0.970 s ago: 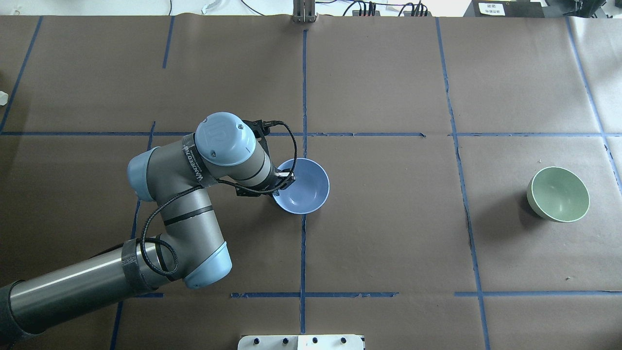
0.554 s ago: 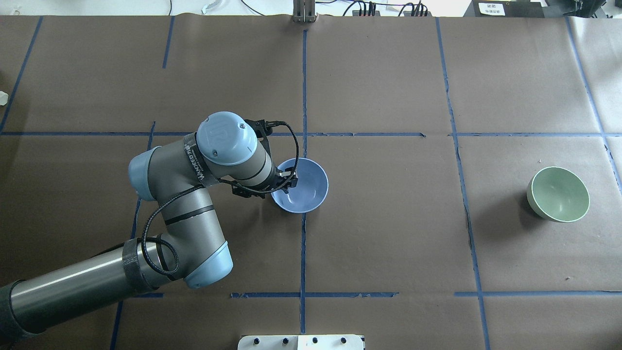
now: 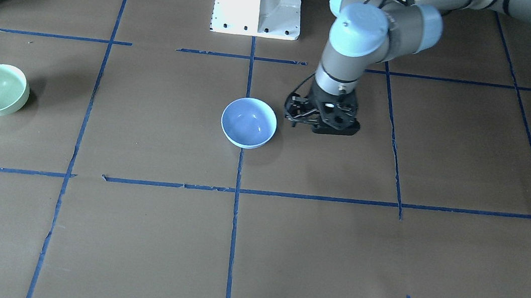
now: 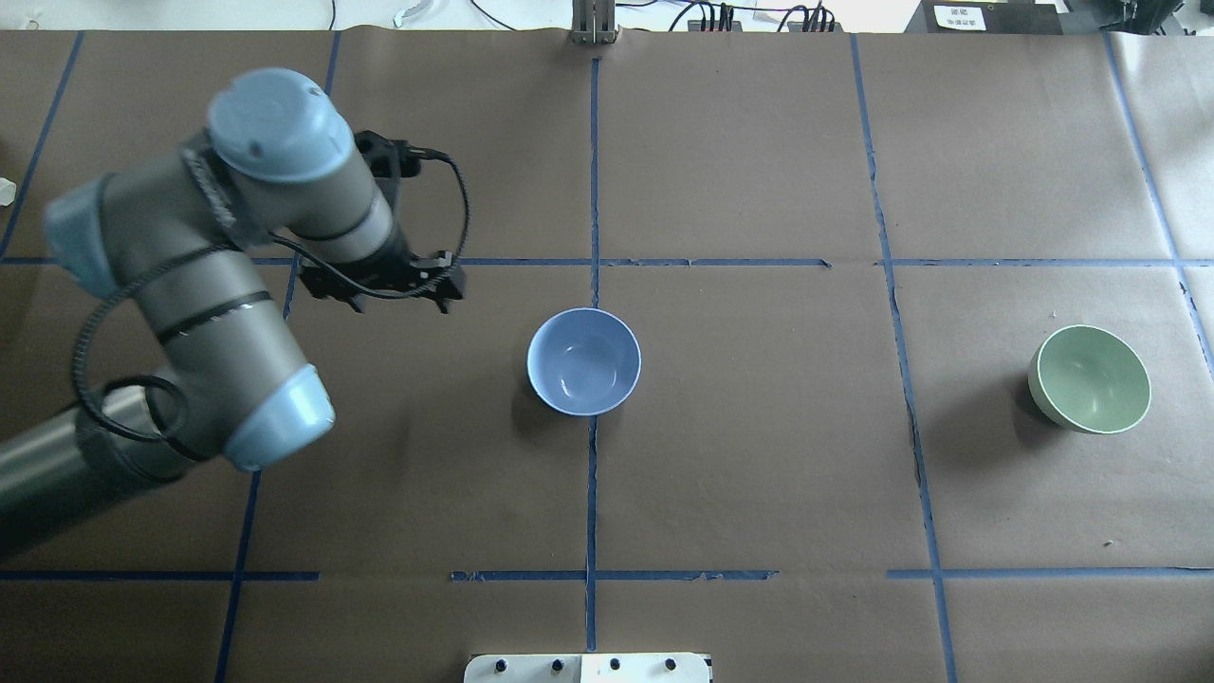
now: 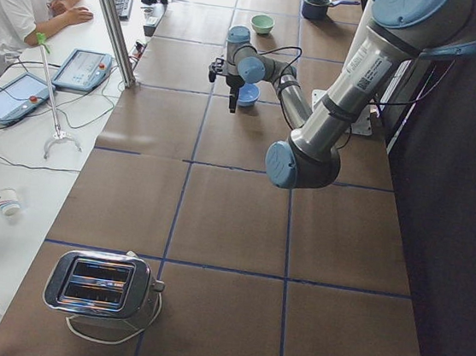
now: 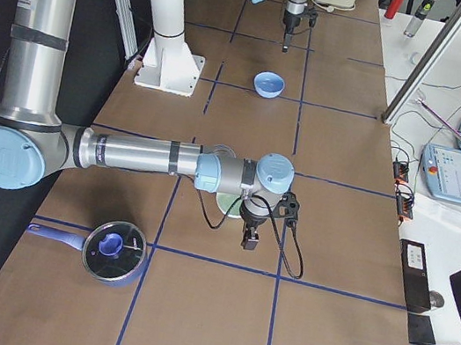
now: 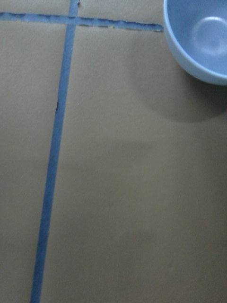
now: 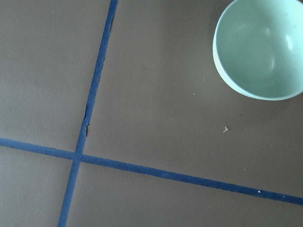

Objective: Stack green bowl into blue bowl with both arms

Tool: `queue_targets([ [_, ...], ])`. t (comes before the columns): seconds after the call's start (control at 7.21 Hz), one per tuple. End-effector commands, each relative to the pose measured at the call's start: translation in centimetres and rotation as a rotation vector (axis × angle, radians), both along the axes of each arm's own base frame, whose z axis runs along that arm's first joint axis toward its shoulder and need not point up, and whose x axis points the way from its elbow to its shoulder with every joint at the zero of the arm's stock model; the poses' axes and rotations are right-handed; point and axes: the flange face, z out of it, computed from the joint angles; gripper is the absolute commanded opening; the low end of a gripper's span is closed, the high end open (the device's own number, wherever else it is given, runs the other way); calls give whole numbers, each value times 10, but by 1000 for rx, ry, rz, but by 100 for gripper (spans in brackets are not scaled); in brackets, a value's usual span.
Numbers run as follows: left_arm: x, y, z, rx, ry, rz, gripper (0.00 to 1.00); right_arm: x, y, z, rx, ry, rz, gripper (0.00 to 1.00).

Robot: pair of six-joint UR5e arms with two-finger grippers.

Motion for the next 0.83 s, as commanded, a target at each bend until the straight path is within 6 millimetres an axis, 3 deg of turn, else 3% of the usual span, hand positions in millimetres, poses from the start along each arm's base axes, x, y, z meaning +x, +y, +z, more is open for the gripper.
queue_targets([
  [0.0, -192, -41, 109, 129, -44, 173, 100, -1, -7, -12, 25, -2, 1, 100],
  [0.14, -282, -49, 160, 163, -63, 177, 100, -3, -11, -20, 46, -2, -4, 100],
  [0.28, -357, -36, 226, 160, -88, 207, 100, -4, -12, -26, 47, -6, 1, 100],
  [0.42, -414, 1, 295, 62, -53, 149, 100, -5, -6, -29, 17, -8, 32, 100],
  [0.55, -440, 19, 332, 67, -23, 156, 100, -3, 3, -26, 22, -14, 55, 100],
  [0.69, -453, 41, 360, 60, -20, 161, 100, -7, 11, -26, 28, -42, 111, 100],
])
